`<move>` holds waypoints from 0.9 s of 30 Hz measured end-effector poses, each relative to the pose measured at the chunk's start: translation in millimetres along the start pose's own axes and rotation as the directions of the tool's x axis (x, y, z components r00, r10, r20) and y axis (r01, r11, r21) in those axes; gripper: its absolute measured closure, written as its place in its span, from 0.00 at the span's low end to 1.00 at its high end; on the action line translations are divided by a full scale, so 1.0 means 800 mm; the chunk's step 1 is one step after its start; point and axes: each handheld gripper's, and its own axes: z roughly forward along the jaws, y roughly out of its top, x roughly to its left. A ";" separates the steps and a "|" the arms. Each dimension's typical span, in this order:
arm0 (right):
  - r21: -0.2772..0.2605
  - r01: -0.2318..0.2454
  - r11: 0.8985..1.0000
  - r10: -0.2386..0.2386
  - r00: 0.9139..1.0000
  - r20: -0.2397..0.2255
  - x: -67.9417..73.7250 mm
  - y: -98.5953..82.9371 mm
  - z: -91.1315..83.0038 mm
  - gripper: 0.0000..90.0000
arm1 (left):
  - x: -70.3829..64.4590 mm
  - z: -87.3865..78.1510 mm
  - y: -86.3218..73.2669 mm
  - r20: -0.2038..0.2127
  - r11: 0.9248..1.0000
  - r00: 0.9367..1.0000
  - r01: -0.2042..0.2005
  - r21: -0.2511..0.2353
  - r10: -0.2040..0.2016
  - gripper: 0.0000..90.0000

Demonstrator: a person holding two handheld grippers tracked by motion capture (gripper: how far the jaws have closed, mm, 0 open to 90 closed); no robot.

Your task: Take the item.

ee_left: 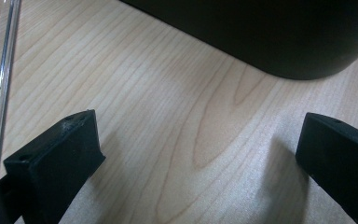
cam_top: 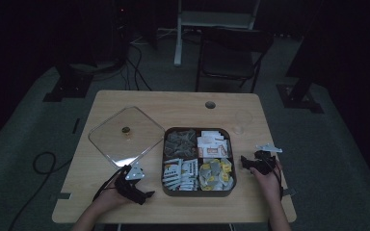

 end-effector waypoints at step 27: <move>-0.234 0.090 0.968 -0.178 0.905 -0.386 0.052 0.042 -0.083 0.17 | 0.001 0.000 0.000 0.004 1.000 1.000 -0.004 0.000 0.004 0.00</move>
